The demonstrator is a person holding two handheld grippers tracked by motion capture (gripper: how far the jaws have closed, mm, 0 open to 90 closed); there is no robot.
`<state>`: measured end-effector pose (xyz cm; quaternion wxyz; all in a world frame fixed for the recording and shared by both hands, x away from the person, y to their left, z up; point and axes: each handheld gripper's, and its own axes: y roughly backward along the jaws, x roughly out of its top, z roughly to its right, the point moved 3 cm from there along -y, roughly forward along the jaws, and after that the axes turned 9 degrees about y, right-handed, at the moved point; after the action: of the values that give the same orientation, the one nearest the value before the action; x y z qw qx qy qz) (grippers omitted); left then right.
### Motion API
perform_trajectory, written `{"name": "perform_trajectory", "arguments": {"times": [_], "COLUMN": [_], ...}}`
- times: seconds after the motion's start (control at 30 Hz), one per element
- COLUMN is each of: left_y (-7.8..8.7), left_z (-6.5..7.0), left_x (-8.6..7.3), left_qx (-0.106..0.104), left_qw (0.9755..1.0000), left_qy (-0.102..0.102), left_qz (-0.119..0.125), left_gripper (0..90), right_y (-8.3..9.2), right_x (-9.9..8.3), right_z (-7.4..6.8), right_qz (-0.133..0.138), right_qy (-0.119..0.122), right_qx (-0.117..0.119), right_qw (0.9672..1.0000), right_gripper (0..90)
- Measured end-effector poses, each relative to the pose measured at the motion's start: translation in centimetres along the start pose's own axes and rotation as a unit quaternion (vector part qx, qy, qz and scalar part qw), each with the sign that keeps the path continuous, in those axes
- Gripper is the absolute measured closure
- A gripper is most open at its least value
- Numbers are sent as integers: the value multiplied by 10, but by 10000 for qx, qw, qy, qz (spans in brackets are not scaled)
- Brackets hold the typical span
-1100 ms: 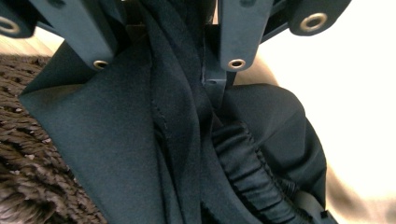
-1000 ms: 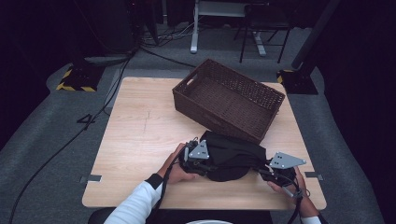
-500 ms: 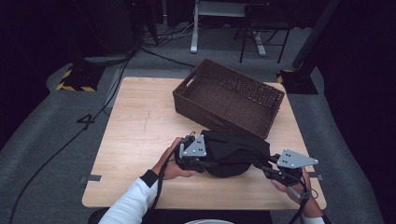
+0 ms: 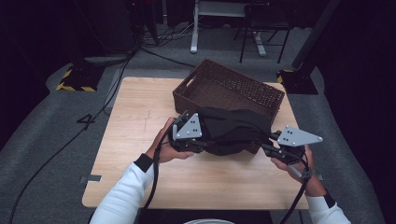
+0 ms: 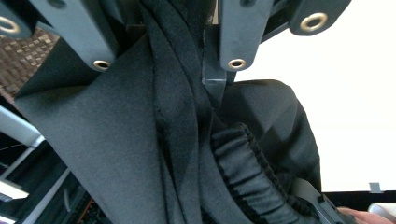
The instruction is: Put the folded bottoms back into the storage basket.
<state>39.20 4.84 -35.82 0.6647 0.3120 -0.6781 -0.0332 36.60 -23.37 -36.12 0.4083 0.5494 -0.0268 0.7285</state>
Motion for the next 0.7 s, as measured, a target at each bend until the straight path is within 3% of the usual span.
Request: {"name": "perform_trajectory", "arguments": {"times": [0.27,0.33,0.5,0.7], "left_y": [-10,-19,-33,-51], "left_z": [-31,-47,-74,-97], "left_x": [15,20,25,26], "left_qx": [198,263,280,288], "left_qw": [9998,9996,9993,9989], "left_qy": [85,128,252,363], "left_qz": [33,-30,-34,-88], "left_gripper": [501,501,500,500], "right_y": [-16,-23,-39,-57], "right_x": [14,16,18,10], "right_z": [32,39,57,72], "right_qz": [-134,-233,-347,-513], "right_qy": [133,194,120,-27], "right_qx": [-191,-273,-349,-357], "right_qw": [9996,9992,9987,9980], "right_gripper": [703,703,702,702]}}
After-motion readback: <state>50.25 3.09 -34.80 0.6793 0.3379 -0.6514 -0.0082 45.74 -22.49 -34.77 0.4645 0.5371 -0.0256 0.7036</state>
